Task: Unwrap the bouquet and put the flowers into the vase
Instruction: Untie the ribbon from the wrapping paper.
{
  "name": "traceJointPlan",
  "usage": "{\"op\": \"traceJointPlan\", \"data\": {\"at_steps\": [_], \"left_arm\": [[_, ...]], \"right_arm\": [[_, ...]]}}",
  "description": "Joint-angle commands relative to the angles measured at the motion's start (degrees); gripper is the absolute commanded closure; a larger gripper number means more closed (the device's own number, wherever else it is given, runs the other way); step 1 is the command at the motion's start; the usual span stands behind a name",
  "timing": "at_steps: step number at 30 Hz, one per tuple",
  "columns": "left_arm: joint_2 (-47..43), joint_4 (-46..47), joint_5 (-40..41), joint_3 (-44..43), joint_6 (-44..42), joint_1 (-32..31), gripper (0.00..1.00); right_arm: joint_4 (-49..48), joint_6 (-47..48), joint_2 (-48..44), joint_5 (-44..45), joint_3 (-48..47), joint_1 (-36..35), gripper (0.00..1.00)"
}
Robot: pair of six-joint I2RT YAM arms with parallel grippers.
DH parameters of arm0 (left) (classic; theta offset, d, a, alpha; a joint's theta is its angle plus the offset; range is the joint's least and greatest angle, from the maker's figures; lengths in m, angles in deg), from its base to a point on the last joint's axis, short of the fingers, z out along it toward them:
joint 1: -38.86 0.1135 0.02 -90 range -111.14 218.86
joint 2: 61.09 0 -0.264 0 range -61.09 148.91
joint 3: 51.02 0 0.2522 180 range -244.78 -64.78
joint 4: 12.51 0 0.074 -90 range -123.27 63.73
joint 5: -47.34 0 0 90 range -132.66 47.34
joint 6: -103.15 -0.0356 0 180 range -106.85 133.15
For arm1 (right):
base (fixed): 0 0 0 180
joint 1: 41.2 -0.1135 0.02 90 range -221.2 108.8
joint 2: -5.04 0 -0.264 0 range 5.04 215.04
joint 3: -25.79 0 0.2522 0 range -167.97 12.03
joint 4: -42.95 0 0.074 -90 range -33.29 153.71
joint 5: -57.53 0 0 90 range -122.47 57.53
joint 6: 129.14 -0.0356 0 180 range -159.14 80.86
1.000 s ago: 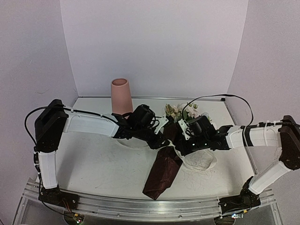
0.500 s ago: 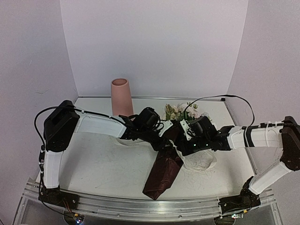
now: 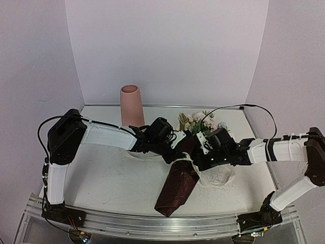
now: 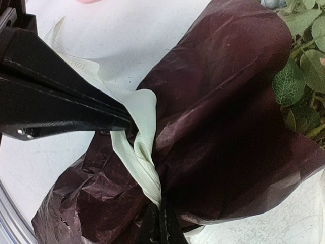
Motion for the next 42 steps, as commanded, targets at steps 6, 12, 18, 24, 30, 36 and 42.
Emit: {"op": "traceJointPlan", "data": {"at_steps": [6,12,18,24,30,36,42], "left_arm": [[-4.5,-0.5,-8.0,0.4,0.0,-0.2,0.78],[-2.2,-0.5,-8.0,-1.5,0.2,-0.2,0.73],[-0.1,-0.9,-7.5,-2.7,0.2,-0.2,0.68],[2.3,-2.2,-6.4,-4.0,0.7,-0.2,0.71],[3.3,-2.6,-5.9,-3.6,0.7,-0.2,0.76],[4.1,-2.7,-6.0,-3.8,0.9,-0.2,0.70],[5.9,-2.7,-6.1,-5.2,1.6,-0.2,0.67]], "right_arm": [[1.0,-0.4,-1.8,0.6,0.4,-0.3,1.00],[1.0,0.0,-1.5,0.2,-0.4,-0.3,1.00],[1.0,0.1,-1.5,-0.2,-0.7,-0.3,1.00],[1.0,0.1,-1.6,-0.4,-0.8,-0.3,1.00],[1.0,0.1,-1.3,-0.1,-0.7,-0.4,1.00],[0.9,-0.1,-1.1,-0.2,-0.8,-0.4,1.00],[-0.2,-0.8,-1.1,-0.3,0.2,-0.3,1.00]]}}
